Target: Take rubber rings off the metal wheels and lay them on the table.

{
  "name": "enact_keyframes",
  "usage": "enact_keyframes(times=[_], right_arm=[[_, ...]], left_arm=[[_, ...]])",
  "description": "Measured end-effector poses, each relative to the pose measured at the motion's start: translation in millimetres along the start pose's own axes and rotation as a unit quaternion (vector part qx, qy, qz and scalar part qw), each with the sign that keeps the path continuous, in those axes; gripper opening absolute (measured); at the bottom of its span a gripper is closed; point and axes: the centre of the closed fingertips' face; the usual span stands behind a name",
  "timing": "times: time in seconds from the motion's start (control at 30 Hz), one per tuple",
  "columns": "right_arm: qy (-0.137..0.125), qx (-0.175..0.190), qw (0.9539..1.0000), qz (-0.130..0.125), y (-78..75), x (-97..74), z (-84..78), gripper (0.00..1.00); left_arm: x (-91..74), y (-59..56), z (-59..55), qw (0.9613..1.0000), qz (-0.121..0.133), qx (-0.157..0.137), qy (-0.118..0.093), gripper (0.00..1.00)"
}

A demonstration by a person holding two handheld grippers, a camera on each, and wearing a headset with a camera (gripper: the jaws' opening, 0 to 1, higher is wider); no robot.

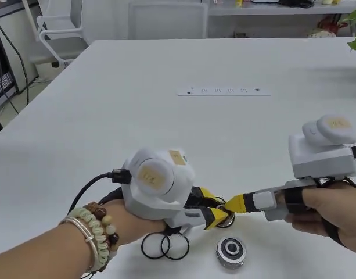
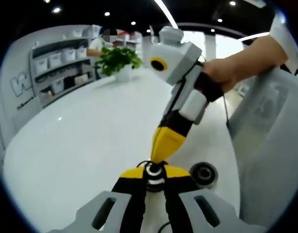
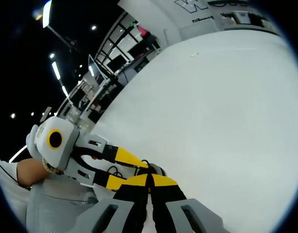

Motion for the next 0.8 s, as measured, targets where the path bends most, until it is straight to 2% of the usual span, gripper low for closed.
enact_keyframes(times=[0.17,0.27,0.37,0.5,0.63,0.8], right_arm=[[0.001,-0.006,1.0,-0.002,0.2,-0.4,0.1,0.0],[-0.002,-0.006,1.0,-0.003,-0.3,-0.8,1.3,0.0],[-0.003,-0.005,1.0,-0.004,-0.7,-1.3,2.0,0.0],[-0.005,-0.004,1.0,-0.004,0.2,-2.1,3.3,0.0],[-0.014,-0.002,0.9999,-0.002,1.2,-3.5,8.1,0.0],[-0.029,0.004,0.9996,0.0,2.5,-6.6,15.9,0.0]], left_arm=[[-3.8,-0.7,2.7,0.9999,-0.009,0.007,0.012,0.16],[-6.6,-0.3,6.8,0.9998,-0.009,0.011,0.012,0.22],[-8.9,-2.7,11.9,0.9998,-0.013,0.009,0.011,0.23],[-13.2,-4.0,20.5,0.9996,-0.016,0.021,0.004,0.25],[-19.0,-1.4,33.7,0.9997,-0.012,0.019,-0.012,0.31],[-30.5,1.4,51.8,0.9991,-0.009,0.023,-0.034,0.33]])
Point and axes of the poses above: the centre of the closed fingertips' face, and the gripper's own axes: x roughly forward along the fingers, y roughly to its left, z roughly out of its top, and after that the axes turned 8 degrees about -y, right-handed
